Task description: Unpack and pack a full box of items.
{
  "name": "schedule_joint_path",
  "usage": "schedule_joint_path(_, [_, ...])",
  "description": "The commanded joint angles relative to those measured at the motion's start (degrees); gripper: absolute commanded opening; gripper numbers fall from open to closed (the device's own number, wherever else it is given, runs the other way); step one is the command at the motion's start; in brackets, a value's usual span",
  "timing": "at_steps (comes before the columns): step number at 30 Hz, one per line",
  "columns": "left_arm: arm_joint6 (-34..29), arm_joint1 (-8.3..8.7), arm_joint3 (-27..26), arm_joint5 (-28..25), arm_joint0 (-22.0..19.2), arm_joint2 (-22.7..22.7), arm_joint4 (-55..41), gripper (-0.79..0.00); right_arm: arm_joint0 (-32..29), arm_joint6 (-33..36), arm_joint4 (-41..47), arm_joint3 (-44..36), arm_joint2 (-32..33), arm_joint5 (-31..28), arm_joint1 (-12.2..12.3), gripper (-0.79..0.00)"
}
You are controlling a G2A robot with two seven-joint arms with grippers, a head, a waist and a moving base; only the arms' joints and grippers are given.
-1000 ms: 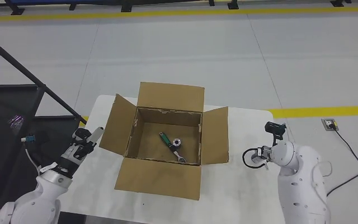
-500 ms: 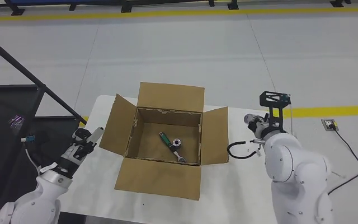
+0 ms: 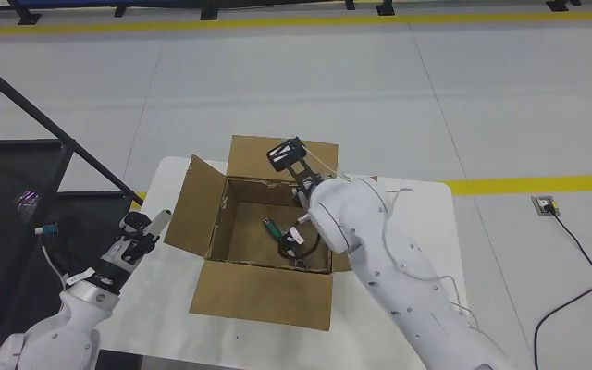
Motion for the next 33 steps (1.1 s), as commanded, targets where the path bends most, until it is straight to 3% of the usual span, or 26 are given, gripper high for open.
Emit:
schedule_joint_path(1, [0.0,0.00,0.0,0.0,0.0,0.0,0.0,0.000,2.8,-0.1,2.0,7.0,-2.7,-1.2,-1.1,-0.785])
schedule_joint_path(8, [0.0,0.00,0.0,0.0,0.0,0.0,0.0,0.000,8.1,-3.3,8.4,21.8,-7.5,-3.9,-4.3,-0.785])
schedule_joint_path(19, [0.0,0.00,0.0,0.0,0.0,0.0,0.0,0.000,13.2,-9.4,10.4,39.5,-14.5,1.2,-10.4,-0.785])
schedule_joint_path(33, [0.0,0.00,0.0,0.0,0.0,0.0,0.0,0.000,17.3,-18.5,15.4,56.2,-15.2,-0.5,-15.7,-0.785])
